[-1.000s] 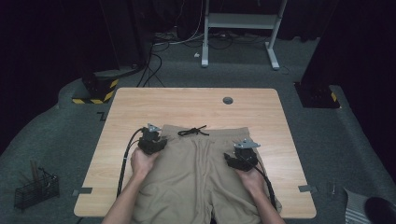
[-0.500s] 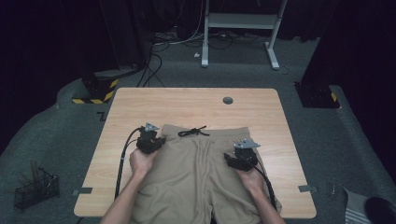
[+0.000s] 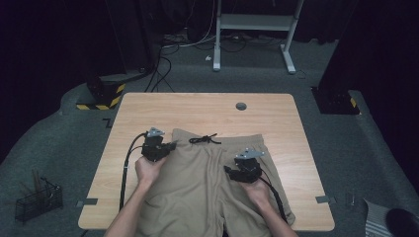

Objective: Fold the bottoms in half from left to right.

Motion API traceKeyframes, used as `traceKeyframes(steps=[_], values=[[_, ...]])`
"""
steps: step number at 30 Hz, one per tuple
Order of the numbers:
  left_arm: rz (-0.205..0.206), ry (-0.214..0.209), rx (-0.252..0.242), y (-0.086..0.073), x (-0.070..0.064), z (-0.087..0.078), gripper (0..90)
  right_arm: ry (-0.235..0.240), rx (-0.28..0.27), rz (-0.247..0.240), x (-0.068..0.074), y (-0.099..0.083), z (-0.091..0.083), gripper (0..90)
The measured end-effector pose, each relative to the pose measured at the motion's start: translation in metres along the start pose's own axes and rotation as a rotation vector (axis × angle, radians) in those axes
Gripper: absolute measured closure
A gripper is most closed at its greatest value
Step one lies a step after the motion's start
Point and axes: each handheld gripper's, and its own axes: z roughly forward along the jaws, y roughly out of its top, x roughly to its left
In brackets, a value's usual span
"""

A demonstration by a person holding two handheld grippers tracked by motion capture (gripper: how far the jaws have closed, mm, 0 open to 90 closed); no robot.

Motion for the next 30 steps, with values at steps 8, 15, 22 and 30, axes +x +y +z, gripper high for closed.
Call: traceKeyframes(steps=[8, 15, 22, 30], values=[[-0.015, -0.036, -0.035, 0.007, -0.001, -0.007, 87.6, -0.002, 0.030, -0.042, 0.010, 0.000, 0.012, 42.6], [-0.010, -0.043, -0.050, 0.010, -0.001, -0.011, 87.6, -0.042, 0.042, -0.089, 0.021, 0.006, 0.019, 41.5], [-0.005, -0.087, -0.089, 0.020, -0.006, -0.021, 87.6, -0.044, 0.028, -0.089, 0.030, 0.011, 0.028, 41.5], [0.049, -0.123, -0.107, 0.031, -0.026, -0.021, 87.4, -0.032, 0.019, -0.095, 0.039, 0.016, 0.036, 41.5]])
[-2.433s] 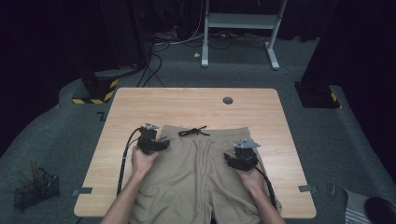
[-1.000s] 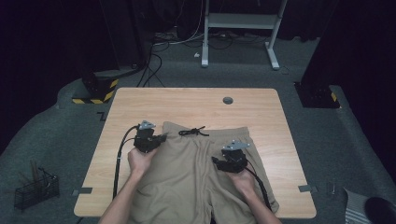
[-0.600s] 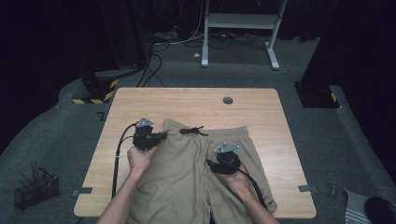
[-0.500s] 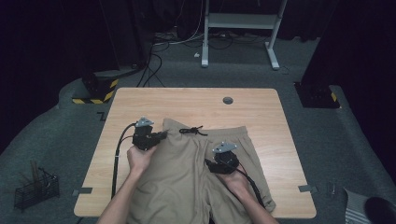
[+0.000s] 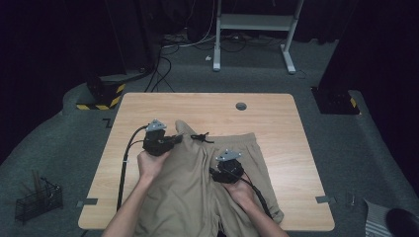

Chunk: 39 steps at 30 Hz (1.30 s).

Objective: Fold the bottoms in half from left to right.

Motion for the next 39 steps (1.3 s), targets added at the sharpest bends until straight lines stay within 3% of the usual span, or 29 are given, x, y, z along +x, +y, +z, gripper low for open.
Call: traceKeyframes(steps=[4, 12, 16, 20, 27, 31, 34, 35, 39], values=[[0.004, -0.012, -0.005, 0.001, -0.004, 0.004, 87.3, 0.004, 0.003, -0.011, 0.002, 0.001, 0.000, 41.8], [-0.002, -0.006, -0.011, 0.001, 0.001, 0.001, 87.2, 0.048, -0.027, -0.003, -0.002, -0.001, -0.023, 41.2], [-0.008, -0.012, -0.019, 0.001, 0.001, 0.001, 87.1, 0.050, 0.022, -0.043, 0.006, -0.004, -0.009, 39.6], [-0.033, -0.021, -0.029, 0.004, 0.006, 0.001, 87.1, 0.049, 0.008, -0.047, 0.013, 0.000, -0.002, 40.6], [-0.017, -0.043, -0.039, 0.024, 0.000, 0.005, 87.2, 0.040, -0.010, -0.032, 0.029, 0.015, 0.016, 40.5], [-0.006, -0.047, -0.027, 0.030, -0.005, 0.010, 87.1, 0.067, -0.007, -0.054, 0.041, 0.023, 0.023, 41.6], [0.009, -0.045, -0.017, 0.031, -0.006, 0.012, 87.0, 0.080, -0.022, -0.059, 0.041, 0.023, 0.014, 41.7], [0.007, -0.048, -0.017, 0.030, -0.006, 0.014, 87.0, 0.064, -0.064, -0.075, 0.036, 0.021, -0.004, 42.4], [0.009, -0.054, -0.019, 0.030, -0.008, 0.018, 86.9, 0.022, -0.070, -0.082, 0.017, 0.016, -0.027, 42.3]])
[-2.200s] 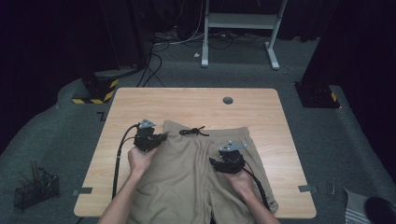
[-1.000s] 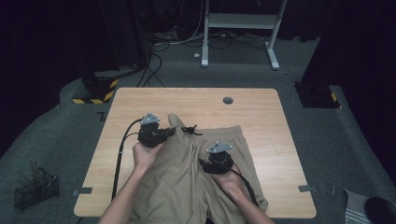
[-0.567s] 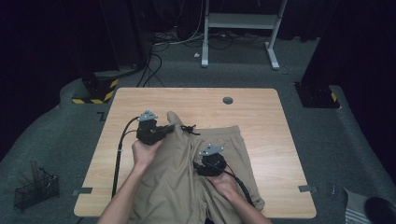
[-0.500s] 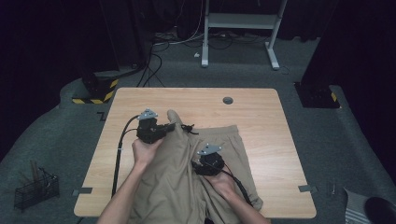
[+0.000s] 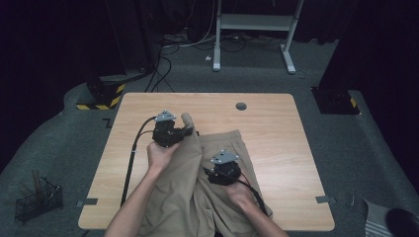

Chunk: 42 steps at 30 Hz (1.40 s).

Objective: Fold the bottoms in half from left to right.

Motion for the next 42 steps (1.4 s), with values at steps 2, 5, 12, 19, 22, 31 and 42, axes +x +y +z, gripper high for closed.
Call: traceKeyframes(steps=[2, 5, 12, 19, 22, 31, 42], values=[[0.002, -0.006, -0.002, -0.001, -0.002, 0.002, 86.8, -0.012, 0.018, 0.018, -0.013, -0.008, -0.005, 41.9], [0.011, -0.015, 0.011, -0.002, -0.004, 0.008, 86.8, 0.017, 0.058, 0.045, -0.027, -0.020, -0.003, 40.4], [0.021, -0.042, 0.019, 0.001, -0.012, 0.020, 86.7, 0.032, 0.075, 0.037, -0.022, -0.031, 0.010, 38.8], [-0.014, -0.103, 0.015, 0.005, -0.022, 0.034, 86.6, 0.033, 0.061, 0.042, -0.023, -0.032, 0.012, 38.6], [0.001, -0.113, 0.026, 0.005, -0.028, 0.043, 86.5, 0.032, 0.061, 0.042, -0.023, -0.032, 0.012, 38.6], [0.026, -0.117, 0.046, 0.005, -0.035, 0.052, 86.5, 0.029, 0.073, 0.016, -0.022, -0.027, 0.005, 38.4], [0.039, -0.106, 0.047, 0.001, -0.033, 0.049, 86.5, -0.024, 0.094, 0.062, -0.057, -0.044, -0.017, 36.3]])
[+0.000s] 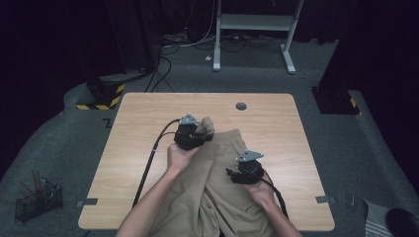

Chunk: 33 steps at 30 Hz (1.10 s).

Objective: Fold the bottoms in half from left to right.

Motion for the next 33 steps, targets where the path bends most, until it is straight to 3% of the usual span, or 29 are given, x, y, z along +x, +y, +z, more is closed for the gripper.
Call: traceKeyframes(steps=[2, 4, 14, 33], values=[[-0.003, -0.002, -0.003, 0.000, 0.000, 0.000, 86.4, 0.008, 0.014, 0.004, -0.003, -0.005, 0.004, 35.6], [-0.003, -0.004, -0.006, 0.001, -0.001, 0.000, 86.4, 0.025, -0.014, 0.027, -0.004, -0.009, 0.005, 35.4], [0.018, -0.011, 0.001, 0.011, -0.010, 0.006, 86.4, 0.026, -0.030, 0.023, 0.001, -0.006, 0.010, 36.4], [0.004, -0.048, 0.035, 0.014, -0.021, 0.044, 84.7, 0.015, -0.031, 0.026, 0.003, -0.006, 0.010, 36.4]])
